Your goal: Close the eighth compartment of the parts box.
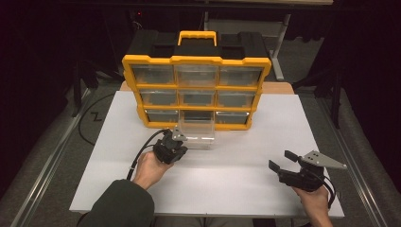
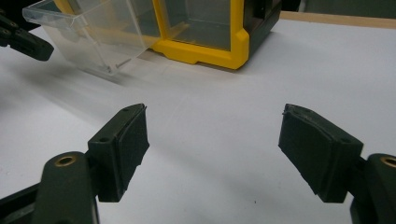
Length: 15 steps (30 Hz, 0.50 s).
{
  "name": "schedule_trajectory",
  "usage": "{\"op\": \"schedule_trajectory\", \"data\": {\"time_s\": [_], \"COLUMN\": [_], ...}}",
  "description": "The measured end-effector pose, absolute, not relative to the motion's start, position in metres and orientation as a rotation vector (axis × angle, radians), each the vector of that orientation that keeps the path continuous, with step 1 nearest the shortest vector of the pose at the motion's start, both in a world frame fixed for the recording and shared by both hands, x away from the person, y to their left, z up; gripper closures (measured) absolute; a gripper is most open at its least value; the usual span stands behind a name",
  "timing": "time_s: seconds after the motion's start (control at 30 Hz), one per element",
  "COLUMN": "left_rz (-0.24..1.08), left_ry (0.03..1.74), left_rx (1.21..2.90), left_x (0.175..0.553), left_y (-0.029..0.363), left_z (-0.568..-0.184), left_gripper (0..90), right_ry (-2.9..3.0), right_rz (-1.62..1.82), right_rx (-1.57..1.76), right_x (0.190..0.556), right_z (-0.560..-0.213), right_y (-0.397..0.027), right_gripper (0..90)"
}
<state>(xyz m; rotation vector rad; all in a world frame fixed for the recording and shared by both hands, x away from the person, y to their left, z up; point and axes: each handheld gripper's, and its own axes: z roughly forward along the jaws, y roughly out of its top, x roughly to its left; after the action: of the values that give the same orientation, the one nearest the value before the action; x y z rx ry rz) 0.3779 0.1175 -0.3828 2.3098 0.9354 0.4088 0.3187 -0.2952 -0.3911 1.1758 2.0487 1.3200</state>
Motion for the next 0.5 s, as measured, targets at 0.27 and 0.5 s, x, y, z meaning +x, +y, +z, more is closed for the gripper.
{"op": "schedule_trajectory", "data": {"time_s": [0.27, 0.5], "left_rz": [0.403, 0.376], "left_ry": [0.941, 0.950], "left_rx": [2.310, 2.296], "left_x": [0.3833, 0.3880], "left_y": [0.1172, 0.1176], "left_z": [-0.3811, -0.3798], "left_gripper": [89.4, 89.4], "right_ry": [2.047, 2.052], "right_rz": [1.321, 1.319], "right_rx": [1.177, 1.174], "right_x": [0.3186, 0.3188], "right_z": [-0.3910, -0.3914], "right_y": [-0.2959, -0.2963], "right_gripper": [25.6, 25.5]}}
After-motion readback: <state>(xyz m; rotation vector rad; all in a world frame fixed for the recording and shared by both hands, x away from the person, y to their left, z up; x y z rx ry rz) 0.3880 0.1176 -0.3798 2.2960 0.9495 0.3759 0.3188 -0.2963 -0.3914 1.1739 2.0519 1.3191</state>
